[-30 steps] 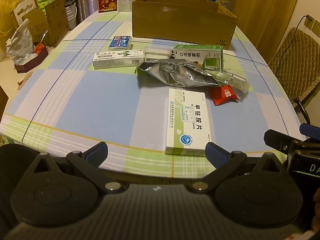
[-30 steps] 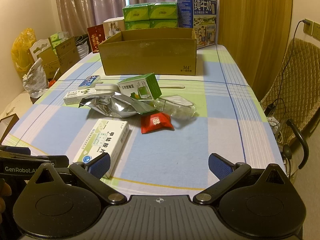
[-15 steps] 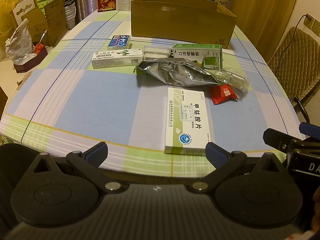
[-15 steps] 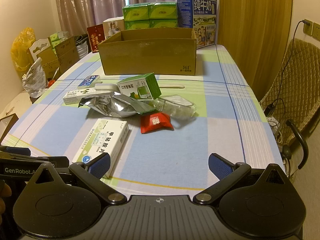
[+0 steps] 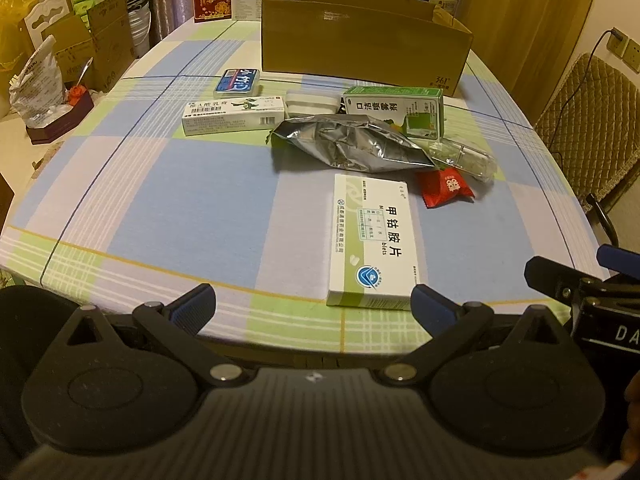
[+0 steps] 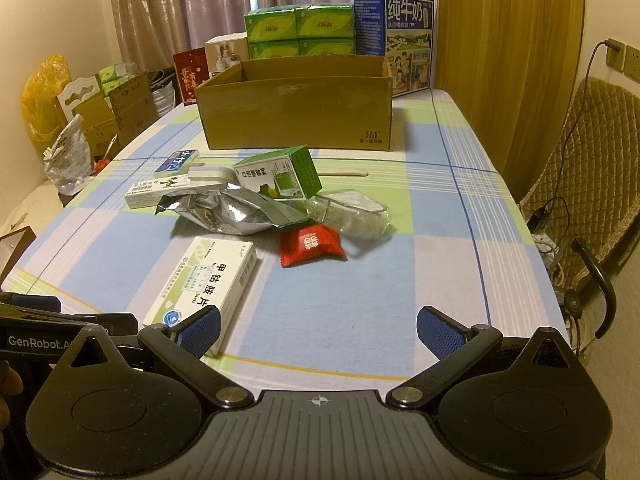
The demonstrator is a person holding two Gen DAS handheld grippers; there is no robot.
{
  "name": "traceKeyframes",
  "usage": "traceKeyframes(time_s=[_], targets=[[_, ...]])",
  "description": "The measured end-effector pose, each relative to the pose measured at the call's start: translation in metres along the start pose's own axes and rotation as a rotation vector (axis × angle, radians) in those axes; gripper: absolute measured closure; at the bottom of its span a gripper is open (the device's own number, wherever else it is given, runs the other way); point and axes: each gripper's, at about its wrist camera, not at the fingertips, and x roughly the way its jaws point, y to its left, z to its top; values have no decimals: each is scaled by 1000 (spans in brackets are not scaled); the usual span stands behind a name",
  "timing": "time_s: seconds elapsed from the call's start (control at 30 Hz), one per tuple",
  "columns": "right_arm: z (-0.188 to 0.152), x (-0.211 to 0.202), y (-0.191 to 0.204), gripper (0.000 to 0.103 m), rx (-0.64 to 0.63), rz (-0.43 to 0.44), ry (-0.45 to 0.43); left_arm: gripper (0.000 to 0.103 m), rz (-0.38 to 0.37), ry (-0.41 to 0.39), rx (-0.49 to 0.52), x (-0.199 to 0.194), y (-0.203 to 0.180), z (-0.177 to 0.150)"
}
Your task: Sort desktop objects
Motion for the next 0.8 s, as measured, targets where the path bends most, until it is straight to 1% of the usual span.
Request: traceKeyframes(time_s=[0.3, 0.4, 0.7, 0.8], targets=[[0, 0, 2, 2, -5, 6, 2, 1, -6, 0, 4, 0, -1, 0], [0, 4, -5, 2, -1, 7, 4, 1, -21, 6, 9, 0, -2, 1], [8, 2, -8, 2, 31, 29, 5, 1, -59, 27, 10, 4, -3, 7], [12, 3, -9, 2, 30, 32, -2, 1, -60, 23, 29, 7, -6, 10]])
